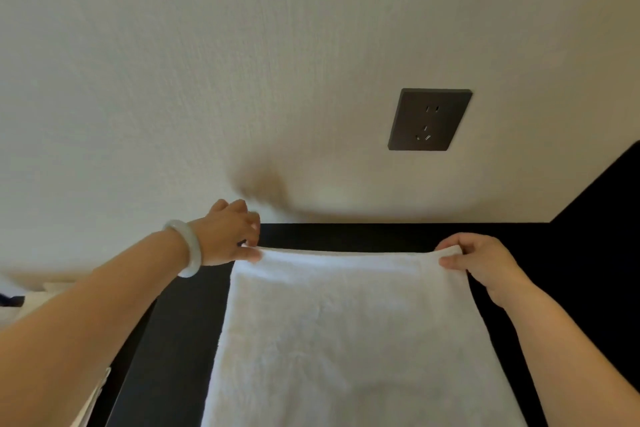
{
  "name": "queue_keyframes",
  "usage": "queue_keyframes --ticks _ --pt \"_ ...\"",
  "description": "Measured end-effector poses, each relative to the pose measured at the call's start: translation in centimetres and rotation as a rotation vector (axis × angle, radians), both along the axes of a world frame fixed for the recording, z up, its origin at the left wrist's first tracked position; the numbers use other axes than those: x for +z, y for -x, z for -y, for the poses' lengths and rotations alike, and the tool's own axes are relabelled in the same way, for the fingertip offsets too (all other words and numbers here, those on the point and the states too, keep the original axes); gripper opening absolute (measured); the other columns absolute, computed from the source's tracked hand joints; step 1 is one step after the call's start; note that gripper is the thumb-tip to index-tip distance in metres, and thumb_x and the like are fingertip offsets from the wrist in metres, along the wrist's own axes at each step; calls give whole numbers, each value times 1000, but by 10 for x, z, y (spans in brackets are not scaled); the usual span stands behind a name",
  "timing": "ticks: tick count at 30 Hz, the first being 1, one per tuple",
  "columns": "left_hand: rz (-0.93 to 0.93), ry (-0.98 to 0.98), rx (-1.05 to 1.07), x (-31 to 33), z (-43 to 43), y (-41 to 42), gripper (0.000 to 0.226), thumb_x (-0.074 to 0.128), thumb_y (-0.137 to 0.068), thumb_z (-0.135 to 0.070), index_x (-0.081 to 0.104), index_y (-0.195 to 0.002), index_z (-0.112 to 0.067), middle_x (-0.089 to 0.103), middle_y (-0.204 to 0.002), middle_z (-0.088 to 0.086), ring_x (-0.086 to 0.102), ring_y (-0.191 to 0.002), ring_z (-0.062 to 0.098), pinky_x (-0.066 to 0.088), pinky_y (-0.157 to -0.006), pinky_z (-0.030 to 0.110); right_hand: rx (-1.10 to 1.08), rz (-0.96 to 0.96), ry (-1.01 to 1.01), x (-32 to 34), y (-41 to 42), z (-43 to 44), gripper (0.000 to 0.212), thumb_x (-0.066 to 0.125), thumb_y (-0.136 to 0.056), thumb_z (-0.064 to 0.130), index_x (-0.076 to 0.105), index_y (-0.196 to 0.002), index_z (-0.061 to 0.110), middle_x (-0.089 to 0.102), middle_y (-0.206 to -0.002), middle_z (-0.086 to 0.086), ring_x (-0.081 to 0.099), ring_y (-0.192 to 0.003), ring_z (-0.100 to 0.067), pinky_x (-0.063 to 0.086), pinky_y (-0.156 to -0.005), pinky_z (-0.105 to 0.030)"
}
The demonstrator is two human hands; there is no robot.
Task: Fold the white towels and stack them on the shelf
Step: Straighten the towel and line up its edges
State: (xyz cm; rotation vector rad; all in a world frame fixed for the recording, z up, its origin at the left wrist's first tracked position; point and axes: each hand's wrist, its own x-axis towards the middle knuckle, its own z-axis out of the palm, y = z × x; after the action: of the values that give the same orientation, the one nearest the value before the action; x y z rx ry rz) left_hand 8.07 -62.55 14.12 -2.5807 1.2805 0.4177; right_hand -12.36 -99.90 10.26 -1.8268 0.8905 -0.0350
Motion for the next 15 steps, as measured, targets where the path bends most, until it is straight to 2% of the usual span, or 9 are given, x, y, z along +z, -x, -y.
queue_keyframes --ticks 1,3,6,9,12,15 --pt "42 -9 -33 -4 5 0 26 49 -94 -57 59 -84 -35 45 -119 -17 35 -108 10 31 -95 30 20 -11 7 -2 0 0 22 74 -81 -4 74 -82 17 72 -92 -10 66 -93 -31 53 -91 -49" --pt "-9 47 42 -10 6 0 31 50 -95 -55 64 -86 -29 47 -118 -13 43 -104 10 38 -92 27 54 -29 -7 -3 4 3 16 75 -83 1 75 -87 16 74 -92 -9 67 -95 -30 52 -95 -50" --pt "-202 152 256 -19 0 0 30 54 -96 -46 54 -72 -29 60 -92 -7 55 -78 8 40 -69 19 77 8 -124 0 8 10 3 72 -88 12 74 -90 10 76 -93 -11 70 -96 -30 48 -102 -49" --pt "-259 230 383 -22 -1 4 23 61 -93 -39 54 -72 -31 61 -77 -10 59 -69 4 39 -61 16 62 23 -153 -1 6 16 8 72 -88 13 72 -88 5 76 -92 -13 70 -96 -32 46 -105 -48" --pt "-346 343 505 -27 0 7 15 67 -90 -29 58 -79 -28 64 -84 -8 66 -71 7 43 -62 16 87 -19 -29 -6 1 16 6 77 -83 10 73 -79 9 76 -82 -7 69 -94 -31 47 -99 -44" --pt "-392 417 578 -31 -2 8 15 71 -87 -20 58 -83 -27 65 -93 -4 67 -77 11 50 -71 20 37 -9 96 -15 -4 16 13 81 -79 9 75 -71 17 74 -75 -1 68 -88 -26 50 -83 -39"
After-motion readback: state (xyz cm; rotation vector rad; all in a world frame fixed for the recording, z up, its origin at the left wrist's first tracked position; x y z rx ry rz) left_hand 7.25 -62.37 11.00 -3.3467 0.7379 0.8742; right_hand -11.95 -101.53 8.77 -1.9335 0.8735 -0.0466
